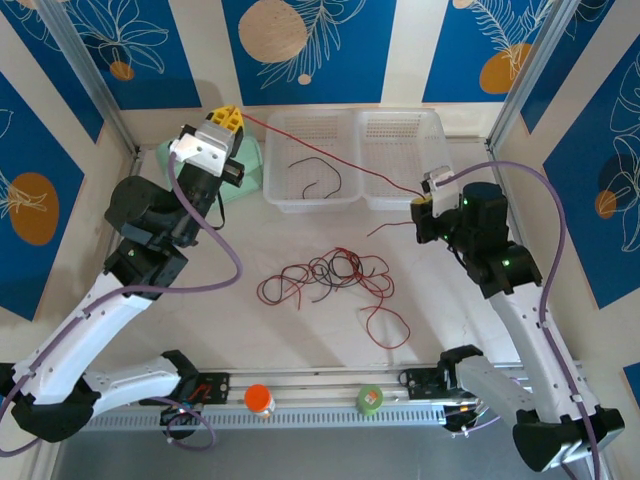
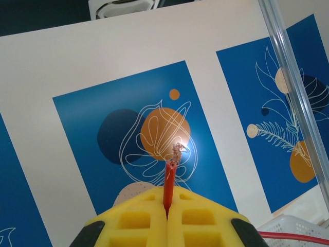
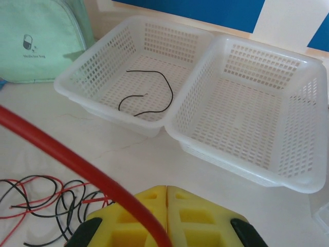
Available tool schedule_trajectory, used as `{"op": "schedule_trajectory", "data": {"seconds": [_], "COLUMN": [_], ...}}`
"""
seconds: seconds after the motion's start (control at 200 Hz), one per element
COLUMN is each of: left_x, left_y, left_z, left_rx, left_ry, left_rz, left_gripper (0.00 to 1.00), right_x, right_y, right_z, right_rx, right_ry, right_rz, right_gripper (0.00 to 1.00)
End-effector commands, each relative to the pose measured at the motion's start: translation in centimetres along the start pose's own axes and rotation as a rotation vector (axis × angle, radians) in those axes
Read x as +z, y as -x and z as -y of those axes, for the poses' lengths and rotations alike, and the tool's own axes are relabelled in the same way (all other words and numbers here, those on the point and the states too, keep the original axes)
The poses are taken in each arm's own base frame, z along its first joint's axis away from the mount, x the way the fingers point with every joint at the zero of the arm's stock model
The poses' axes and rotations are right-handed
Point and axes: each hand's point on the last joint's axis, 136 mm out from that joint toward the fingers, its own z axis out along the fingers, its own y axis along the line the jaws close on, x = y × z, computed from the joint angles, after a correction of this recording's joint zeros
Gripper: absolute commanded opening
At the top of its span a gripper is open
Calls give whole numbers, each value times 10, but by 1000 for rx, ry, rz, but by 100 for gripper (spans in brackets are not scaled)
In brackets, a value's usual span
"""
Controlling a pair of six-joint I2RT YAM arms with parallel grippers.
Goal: Untangle the cables
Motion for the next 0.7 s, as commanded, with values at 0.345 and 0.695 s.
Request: {"op": "schedule_trajectory", "data": {"seconds": [0.345, 0.695], "left_x": [39, 20], "left_y": [-95, -115], "left_z": [73, 75], "left_rx": [-270, -271], "left_ry": [-160, -162], "left_rz": [-167, -239], "left_gripper": [68, 100], "right_x": [-26, -16], "right_y": [140, 199], "right_z": [25, 49], "right_rx": [113, 161], "right_ry": [102, 142], "right_rz": [237, 328], "right_gripper": [0, 0]}}
